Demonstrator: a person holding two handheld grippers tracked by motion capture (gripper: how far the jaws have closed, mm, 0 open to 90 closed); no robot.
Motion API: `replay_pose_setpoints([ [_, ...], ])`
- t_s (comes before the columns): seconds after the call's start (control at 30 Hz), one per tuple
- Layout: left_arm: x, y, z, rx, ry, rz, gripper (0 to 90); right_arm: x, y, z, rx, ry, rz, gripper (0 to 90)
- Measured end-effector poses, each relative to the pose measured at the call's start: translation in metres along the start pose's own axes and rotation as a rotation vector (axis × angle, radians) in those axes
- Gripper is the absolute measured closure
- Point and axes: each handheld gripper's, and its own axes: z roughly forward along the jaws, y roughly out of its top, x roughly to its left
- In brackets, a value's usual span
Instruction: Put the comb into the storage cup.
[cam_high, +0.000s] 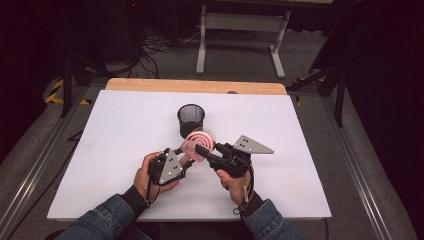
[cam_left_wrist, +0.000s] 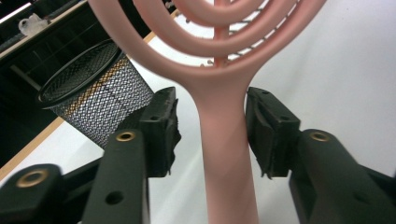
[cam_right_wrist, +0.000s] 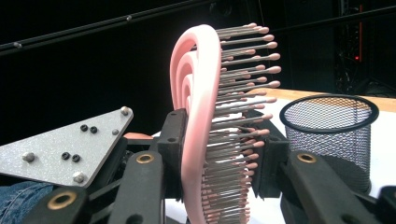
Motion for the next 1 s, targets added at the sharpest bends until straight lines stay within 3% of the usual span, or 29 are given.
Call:
replay_pose_setpoints([
  [0.1,0.0,0.0,0.001,0.007,0.003,-0.007,46.0,-0.001,0.001,-0.002,-0.003,-0.005,-0.004,63.0],
  [0.2,0.0,-0.001,0.0,0.0,-0.015,-0.017,38.3,-0.002,0.002,-0.004,-0.006,-0.008,-0.011,63.0],
  [0.33,0.001,-0.002,-0.001,-0.006,-0.052,-0.023,35.1,-0.003,0.004,-0.006,-0.01,-0.016,-0.017,63.1],
  [0.53,0.004,-0.004,0.0,0.011,-0.068,-0.052,20.0,-0.005,0.007,-0.011,-0.015,-0.026,-0.03,63.3],
  [1.0,0.016,-0.009,-0.008,0.017,-0.147,-0.055,6.3,-0.005,0.013,-0.019,-0.013,-0.037,-0.065,63.5],
])
